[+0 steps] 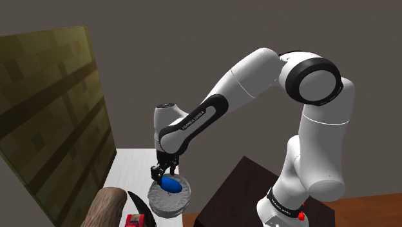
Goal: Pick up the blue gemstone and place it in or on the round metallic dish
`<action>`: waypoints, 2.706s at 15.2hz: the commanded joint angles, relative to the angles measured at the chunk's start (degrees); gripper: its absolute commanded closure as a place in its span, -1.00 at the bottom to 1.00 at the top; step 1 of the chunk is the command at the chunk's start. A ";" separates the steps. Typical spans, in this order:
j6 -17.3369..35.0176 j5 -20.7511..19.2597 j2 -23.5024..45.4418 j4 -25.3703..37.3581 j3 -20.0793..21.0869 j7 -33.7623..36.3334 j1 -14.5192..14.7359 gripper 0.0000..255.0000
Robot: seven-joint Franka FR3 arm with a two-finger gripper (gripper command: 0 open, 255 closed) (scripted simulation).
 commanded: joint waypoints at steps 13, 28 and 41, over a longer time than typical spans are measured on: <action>16.20 -20.85 -7.67 -14.11 -6.11 38.57 11.67 -1.00; 20.48 -20.68 -3.00 -13.70 -6.21 38.46 11.47 1.00; 16.63 -20.74 -7.13 -13.97 -6.28 38.23 11.56 1.00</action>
